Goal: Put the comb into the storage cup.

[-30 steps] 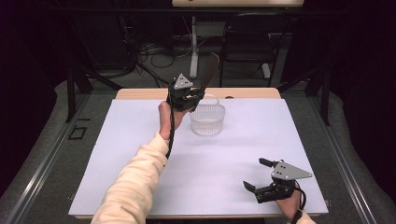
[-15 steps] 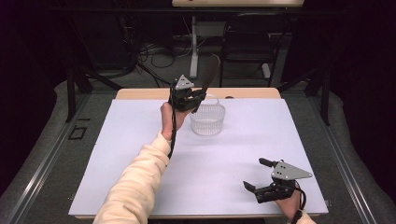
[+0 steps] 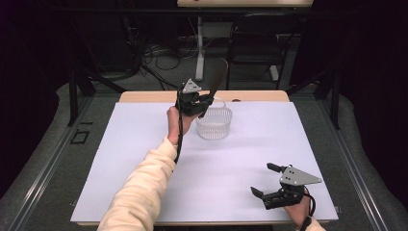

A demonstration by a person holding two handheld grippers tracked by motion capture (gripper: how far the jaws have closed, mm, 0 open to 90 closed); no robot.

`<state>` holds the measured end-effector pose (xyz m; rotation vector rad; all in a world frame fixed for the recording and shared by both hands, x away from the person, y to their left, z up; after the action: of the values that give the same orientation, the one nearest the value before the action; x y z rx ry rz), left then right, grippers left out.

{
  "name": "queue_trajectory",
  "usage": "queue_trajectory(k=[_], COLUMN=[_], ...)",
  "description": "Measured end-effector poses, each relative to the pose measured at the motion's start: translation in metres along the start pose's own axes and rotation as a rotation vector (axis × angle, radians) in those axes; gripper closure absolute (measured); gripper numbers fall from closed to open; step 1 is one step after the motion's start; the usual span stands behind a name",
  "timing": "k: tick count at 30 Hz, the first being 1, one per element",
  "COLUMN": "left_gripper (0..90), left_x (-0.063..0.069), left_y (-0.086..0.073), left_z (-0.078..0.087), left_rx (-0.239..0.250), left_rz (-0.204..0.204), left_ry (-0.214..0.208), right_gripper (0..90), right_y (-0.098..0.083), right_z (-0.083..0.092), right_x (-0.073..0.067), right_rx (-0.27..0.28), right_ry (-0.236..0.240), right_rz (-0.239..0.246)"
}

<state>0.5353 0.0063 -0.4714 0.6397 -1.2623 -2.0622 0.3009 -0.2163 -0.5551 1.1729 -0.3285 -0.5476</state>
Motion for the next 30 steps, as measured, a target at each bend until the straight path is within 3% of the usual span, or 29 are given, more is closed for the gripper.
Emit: queue_trajectory(k=[16,30], left_gripper=[72.2,72.2], left_x=[0.003,0.007], left_y=[-0.008,-0.014], left_z=[-0.006,-0.011], left_rx=[-0.024,-0.062], left_rz=[-0.017,-0.068], left_ry=[-0.037,-0.075], right_gripper=[0.1,0.1], right_y=[-0.001,-0.001], right_z=[0.000,0.000], right_x=[0.000,0.000], right_rx=[-0.003,-0.003], right_ry=[-0.001,0.002], right_rz=[-0.001,0.000])
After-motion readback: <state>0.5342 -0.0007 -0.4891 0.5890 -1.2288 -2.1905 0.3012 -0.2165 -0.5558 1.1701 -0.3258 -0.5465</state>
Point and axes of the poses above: each handheld gripper's, and its own axes: z roughly backward along the jaws, y roughly out of its top, x roughly to its right, the point moved 7 cm from there along -z, roughly forward along the jaws, and after that the axes turned 8 degrees about y, right-handed, at the moved point
